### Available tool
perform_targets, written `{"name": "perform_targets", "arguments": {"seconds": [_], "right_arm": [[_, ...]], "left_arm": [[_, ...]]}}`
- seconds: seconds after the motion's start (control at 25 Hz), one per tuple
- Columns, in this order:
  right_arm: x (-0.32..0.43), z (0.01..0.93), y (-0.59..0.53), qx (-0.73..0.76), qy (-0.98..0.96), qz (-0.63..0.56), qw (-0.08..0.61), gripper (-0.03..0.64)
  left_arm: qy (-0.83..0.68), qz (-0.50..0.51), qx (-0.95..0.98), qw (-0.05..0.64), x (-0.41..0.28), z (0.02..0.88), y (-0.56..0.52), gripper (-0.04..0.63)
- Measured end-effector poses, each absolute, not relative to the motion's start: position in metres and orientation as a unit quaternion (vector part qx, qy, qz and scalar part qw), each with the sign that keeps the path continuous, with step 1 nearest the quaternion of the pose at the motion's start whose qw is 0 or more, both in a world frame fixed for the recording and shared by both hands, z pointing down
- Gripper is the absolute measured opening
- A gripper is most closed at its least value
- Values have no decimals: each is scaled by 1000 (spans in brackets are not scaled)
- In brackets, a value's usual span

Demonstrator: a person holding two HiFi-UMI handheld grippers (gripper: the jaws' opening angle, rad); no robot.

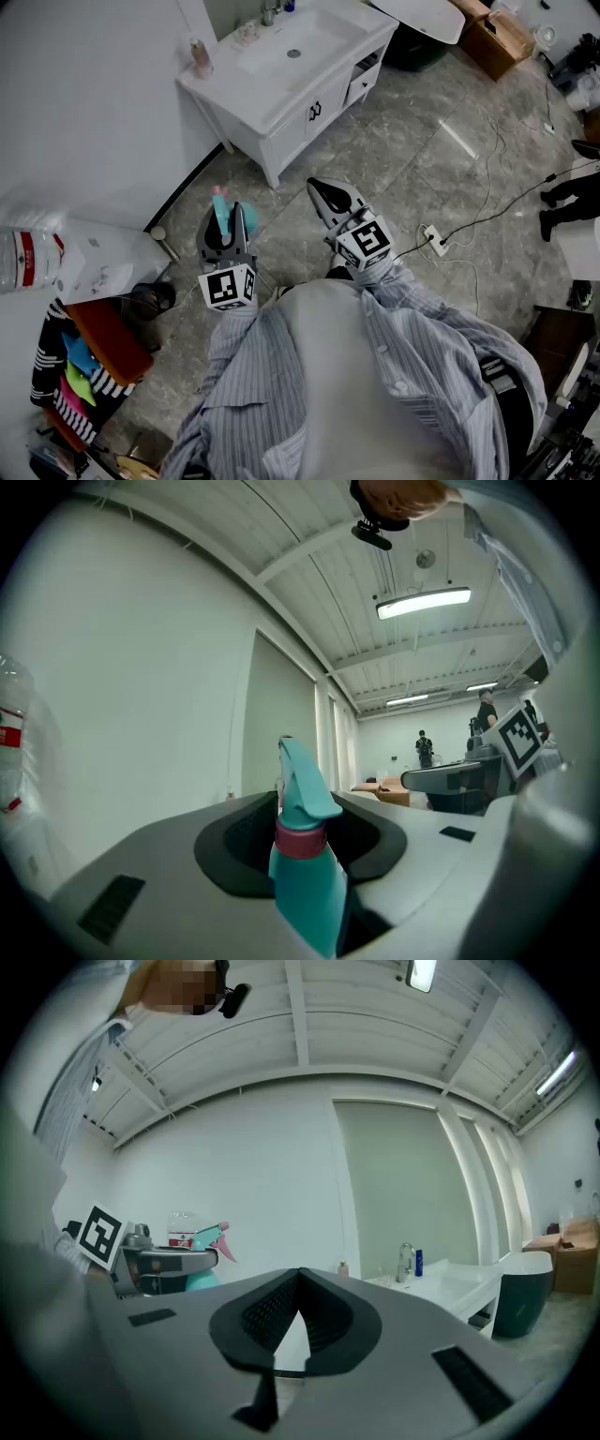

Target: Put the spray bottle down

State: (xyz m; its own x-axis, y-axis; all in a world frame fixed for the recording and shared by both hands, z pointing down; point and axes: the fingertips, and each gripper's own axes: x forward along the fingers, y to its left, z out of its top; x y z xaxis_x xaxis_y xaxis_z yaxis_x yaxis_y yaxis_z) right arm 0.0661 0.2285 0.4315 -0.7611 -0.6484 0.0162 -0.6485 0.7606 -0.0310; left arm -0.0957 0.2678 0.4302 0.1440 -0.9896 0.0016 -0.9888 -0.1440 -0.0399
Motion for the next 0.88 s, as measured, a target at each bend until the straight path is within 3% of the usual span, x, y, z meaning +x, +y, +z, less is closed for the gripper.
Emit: {"name": "perform_targets", "arguments": {"seconds": [0.88], "right_arm": [[84,437,223,335,-942,30,-2,15]], "left_arm": [[659,-24,-752,16,-76,433,263,137]]}}
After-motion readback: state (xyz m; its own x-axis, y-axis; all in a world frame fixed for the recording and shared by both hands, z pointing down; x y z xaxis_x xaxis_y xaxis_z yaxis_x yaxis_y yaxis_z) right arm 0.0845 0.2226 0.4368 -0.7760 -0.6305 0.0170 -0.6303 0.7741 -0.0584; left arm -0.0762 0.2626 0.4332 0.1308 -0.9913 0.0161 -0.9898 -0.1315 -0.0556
